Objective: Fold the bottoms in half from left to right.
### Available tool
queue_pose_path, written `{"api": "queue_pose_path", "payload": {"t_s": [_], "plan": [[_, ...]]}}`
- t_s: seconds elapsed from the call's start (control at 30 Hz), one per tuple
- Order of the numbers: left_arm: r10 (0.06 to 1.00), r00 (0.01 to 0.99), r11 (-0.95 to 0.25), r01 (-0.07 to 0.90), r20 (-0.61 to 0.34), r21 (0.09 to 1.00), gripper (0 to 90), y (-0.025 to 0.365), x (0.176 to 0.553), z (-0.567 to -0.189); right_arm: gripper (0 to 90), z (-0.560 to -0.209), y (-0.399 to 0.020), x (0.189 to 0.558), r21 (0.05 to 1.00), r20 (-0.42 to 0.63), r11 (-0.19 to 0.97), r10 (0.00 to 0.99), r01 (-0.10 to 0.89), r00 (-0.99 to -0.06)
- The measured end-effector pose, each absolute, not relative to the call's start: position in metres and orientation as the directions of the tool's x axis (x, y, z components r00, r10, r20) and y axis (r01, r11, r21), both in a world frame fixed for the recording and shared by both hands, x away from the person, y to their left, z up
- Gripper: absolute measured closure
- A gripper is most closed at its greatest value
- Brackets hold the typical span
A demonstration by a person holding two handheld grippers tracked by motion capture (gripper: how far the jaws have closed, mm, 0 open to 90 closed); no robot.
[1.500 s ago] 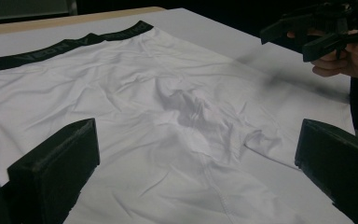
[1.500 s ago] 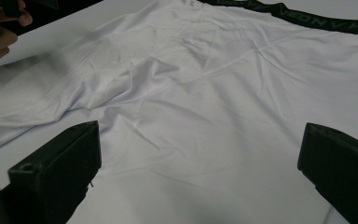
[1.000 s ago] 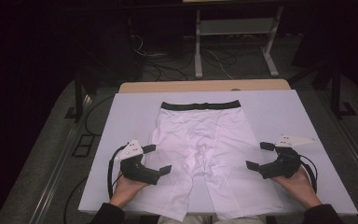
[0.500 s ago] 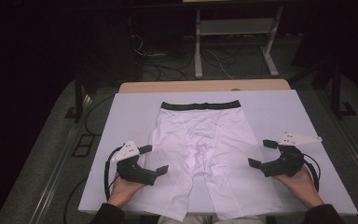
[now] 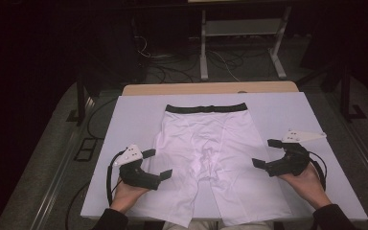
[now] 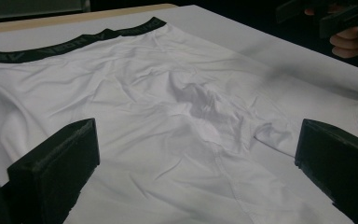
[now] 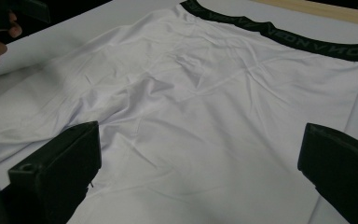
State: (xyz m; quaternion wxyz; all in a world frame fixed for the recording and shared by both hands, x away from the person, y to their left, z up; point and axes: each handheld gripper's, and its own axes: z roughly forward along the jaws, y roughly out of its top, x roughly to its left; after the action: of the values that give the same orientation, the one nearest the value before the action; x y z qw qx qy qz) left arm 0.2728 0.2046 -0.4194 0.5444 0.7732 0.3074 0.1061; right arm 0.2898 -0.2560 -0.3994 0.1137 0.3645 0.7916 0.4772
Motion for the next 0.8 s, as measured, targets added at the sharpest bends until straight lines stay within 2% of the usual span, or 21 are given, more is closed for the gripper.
{"api": "queue_pose_path", "payload": {"t_s": [0.8], "plan": [[0.587, 0.791, -0.213, 0.356, -0.172, 0.910, 0.0, 0.204, 0.273, -0.419, 0.0, -0.370, -0.223, 0.323, 0.829, 0.146, 0.329, 0.654, 0.453, -0.743]]}}
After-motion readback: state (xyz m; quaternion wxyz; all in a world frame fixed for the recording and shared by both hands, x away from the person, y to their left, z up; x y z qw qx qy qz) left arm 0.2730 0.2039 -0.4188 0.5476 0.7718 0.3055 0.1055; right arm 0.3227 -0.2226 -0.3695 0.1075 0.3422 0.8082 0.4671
